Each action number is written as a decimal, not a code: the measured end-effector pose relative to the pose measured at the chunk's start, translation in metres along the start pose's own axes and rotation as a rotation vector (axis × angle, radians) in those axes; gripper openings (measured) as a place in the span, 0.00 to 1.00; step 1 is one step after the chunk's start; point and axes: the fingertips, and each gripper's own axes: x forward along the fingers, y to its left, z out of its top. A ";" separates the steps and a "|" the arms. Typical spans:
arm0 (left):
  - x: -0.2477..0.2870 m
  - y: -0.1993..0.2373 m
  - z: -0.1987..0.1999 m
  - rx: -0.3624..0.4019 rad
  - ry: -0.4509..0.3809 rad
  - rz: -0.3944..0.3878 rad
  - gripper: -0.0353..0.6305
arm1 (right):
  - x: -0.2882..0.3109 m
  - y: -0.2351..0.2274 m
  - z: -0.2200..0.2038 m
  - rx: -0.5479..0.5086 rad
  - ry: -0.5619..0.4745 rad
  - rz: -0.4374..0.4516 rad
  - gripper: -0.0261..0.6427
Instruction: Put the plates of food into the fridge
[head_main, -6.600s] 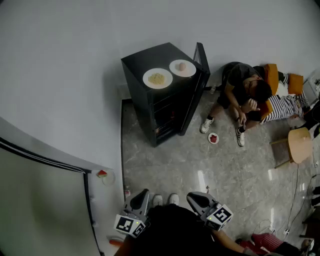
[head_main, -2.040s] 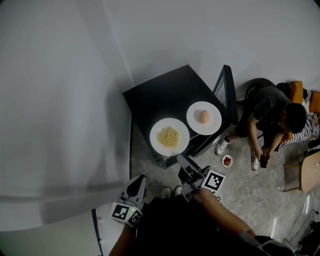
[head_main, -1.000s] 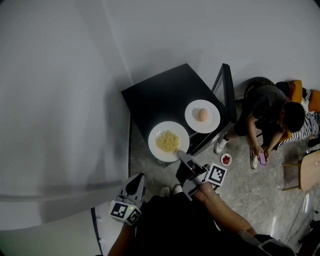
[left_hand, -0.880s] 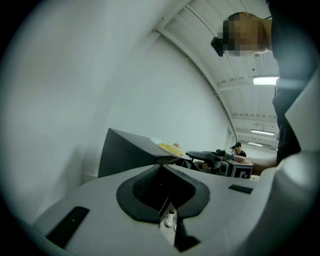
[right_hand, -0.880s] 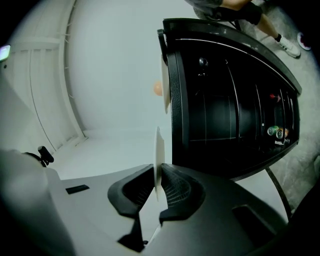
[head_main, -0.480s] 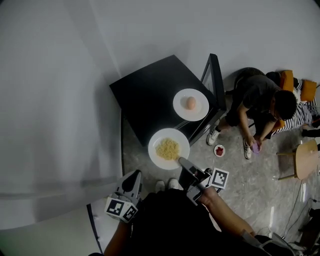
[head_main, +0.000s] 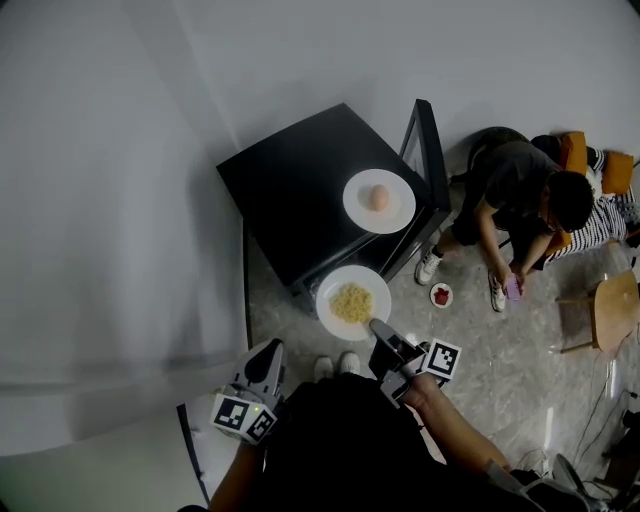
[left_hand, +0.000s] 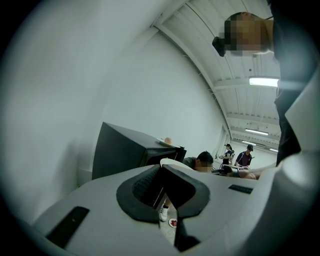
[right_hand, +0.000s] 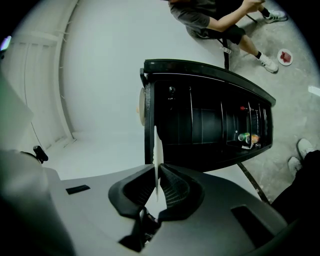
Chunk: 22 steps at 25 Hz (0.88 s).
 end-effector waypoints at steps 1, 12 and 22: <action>-0.001 0.000 -0.001 0.000 0.002 0.002 0.10 | 0.001 -0.006 0.001 -0.003 -0.002 -0.010 0.10; -0.009 0.005 0.003 0.013 0.002 0.013 0.10 | 0.022 -0.053 0.003 -0.032 0.002 -0.087 0.10; -0.009 0.008 0.008 0.023 -0.030 0.025 0.10 | 0.041 -0.083 0.017 -0.054 0.007 -0.139 0.10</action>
